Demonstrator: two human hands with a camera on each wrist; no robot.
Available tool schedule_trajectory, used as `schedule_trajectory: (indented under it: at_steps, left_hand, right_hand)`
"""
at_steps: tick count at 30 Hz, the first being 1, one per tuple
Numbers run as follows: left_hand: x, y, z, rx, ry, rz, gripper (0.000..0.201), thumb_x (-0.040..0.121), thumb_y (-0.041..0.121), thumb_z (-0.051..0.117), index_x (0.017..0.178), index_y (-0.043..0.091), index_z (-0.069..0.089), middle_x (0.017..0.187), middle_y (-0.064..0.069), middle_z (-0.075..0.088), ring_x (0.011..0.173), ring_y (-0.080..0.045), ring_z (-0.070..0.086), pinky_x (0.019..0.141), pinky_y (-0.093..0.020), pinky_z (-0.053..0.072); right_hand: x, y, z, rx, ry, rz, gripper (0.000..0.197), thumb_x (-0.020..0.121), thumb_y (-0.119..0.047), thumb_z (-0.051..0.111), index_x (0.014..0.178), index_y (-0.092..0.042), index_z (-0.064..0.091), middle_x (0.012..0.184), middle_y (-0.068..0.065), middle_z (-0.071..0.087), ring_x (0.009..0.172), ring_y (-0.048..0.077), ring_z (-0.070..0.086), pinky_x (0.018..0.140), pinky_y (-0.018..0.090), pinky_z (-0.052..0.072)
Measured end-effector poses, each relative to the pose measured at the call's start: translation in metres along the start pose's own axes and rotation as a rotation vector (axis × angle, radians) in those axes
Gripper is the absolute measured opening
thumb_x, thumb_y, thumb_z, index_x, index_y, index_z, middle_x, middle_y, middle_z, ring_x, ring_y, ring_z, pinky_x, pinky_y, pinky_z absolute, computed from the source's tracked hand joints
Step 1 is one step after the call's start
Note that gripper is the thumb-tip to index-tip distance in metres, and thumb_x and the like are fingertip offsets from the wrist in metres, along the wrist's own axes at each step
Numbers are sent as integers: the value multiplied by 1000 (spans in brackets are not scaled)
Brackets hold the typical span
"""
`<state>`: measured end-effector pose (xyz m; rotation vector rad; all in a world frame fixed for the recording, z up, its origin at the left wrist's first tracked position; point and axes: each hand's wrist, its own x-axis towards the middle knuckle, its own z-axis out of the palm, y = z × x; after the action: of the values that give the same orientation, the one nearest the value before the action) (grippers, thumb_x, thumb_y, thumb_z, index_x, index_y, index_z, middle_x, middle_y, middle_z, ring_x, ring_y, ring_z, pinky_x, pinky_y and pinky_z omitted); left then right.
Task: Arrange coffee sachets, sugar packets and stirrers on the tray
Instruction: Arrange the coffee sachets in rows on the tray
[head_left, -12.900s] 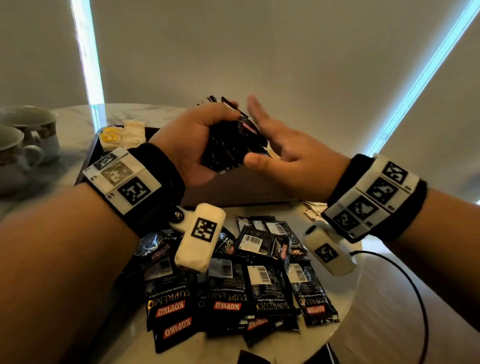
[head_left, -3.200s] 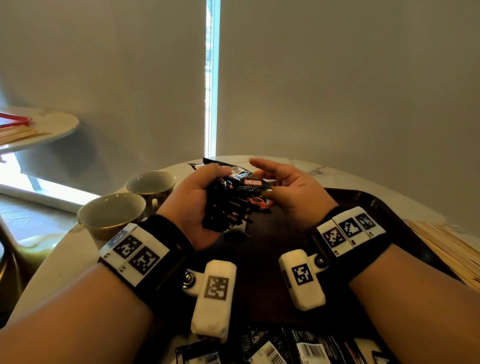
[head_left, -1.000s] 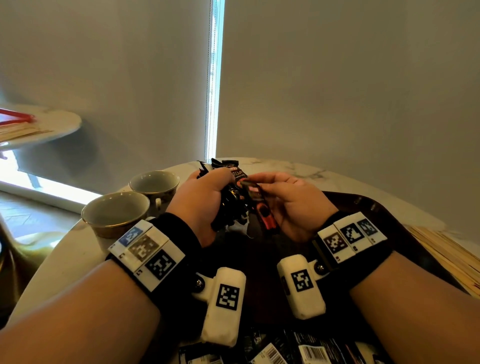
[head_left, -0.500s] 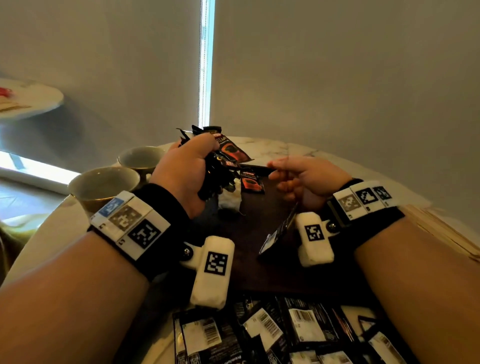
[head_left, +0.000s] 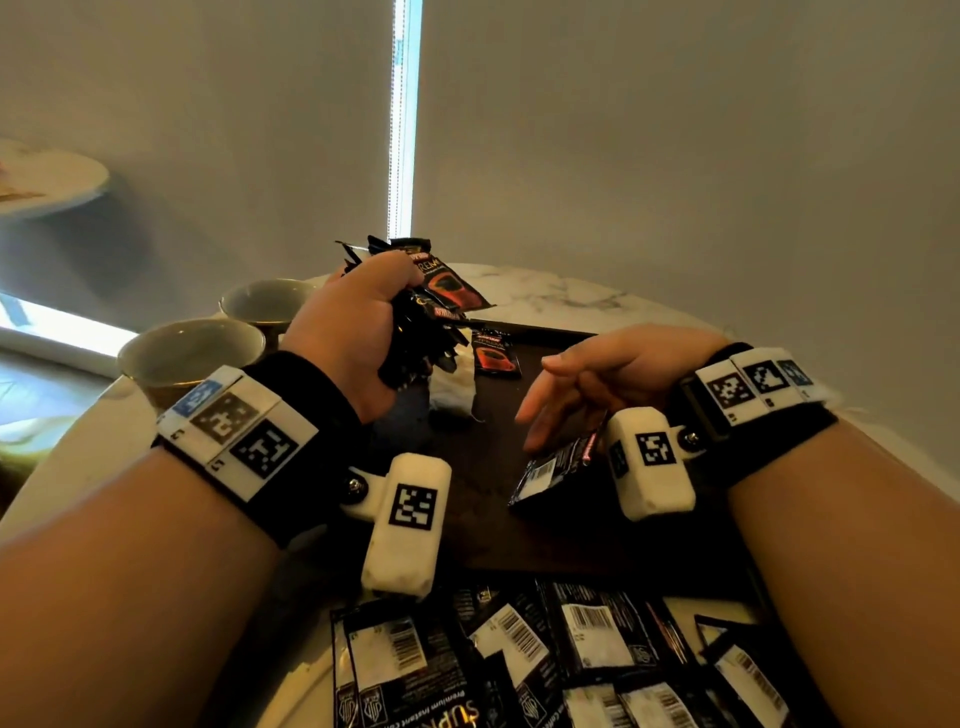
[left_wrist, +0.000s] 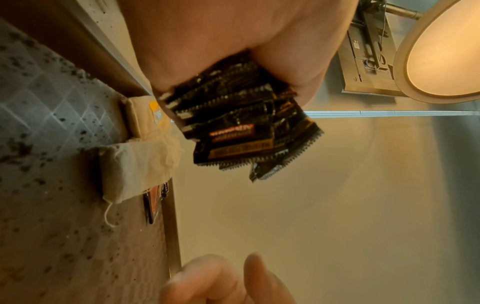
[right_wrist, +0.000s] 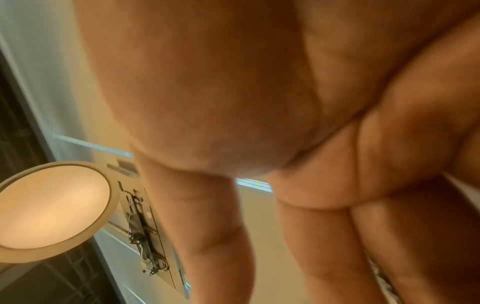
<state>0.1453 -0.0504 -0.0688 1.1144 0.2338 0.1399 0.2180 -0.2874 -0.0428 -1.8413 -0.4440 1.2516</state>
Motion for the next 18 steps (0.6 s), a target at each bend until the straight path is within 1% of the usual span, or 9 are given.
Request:
schedule_trajectory:
  at_steps: [2,5,7,8,10,12,13,15,18]
  left_hand:
    - [0,0,0,0,5,-5,82,58,32,74,134,6,59,129,-26,66,108,-40,71,97,-60,52]
    - [0,0,0,4,-11,-7,77,64,31,71,135,4,59,123,-24,69,100,-37,73,90,-53,55]
    - [0,-1,-1,3,-12,-9,79,62,30,72,135,3,58,127,-26,67,103,-40,73,92,-58,54]
    - [-1,-1,0,0,-16,-10,78,63,29,72,135,2,57,130,-29,65,106,-43,71,93,-62,52]
    - [-2,-1,0,-17,-31,-15,72,69,26,69,135,0,56,132,-33,61,111,-48,68,94,-69,49]
    - [-2,-1,0,-42,-30,-9,68,73,24,66,135,-1,55,132,-36,60,112,-51,66,93,-72,48]
    - [-1,-2,0,-49,-25,-3,69,73,23,66,136,-2,54,132,-36,59,113,-52,66,94,-70,48]
    - [-1,-2,1,-45,-12,13,72,72,24,66,137,-3,53,131,-34,62,113,-49,67,92,-59,53]
    - [0,-1,2,-46,-15,23,76,70,24,66,140,-3,52,112,-25,67,94,-39,70,72,-45,57]
  right_hand:
    - [2,3,0,17,-14,-9,51,85,-48,59,111,-6,71,117,23,69,101,34,64,79,37,54]
    - [4,5,3,74,-23,-41,42,89,-41,55,104,-5,72,104,20,71,87,29,70,74,34,58]
    - [8,5,5,200,-32,-136,32,83,-24,58,100,-3,73,98,20,71,85,30,71,74,34,59]
    - [11,5,5,296,-26,-195,29,76,-14,59,98,-1,74,94,20,70,83,31,72,73,34,61]
    - [17,5,5,426,20,-321,33,67,5,57,93,0,76,91,21,71,82,31,74,72,33,63]
    - [24,5,5,459,101,-408,35,72,18,54,94,1,76,95,22,72,83,31,75,74,32,63]
    - [26,5,5,459,141,-414,34,74,20,54,95,2,75,95,23,72,82,30,75,74,32,63]
    - [28,6,7,431,192,-377,35,71,18,57,101,4,71,93,22,72,80,29,75,72,31,63]
    - [31,6,7,373,241,-315,40,69,20,60,105,4,68,91,19,72,79,28,74,68,31,63]
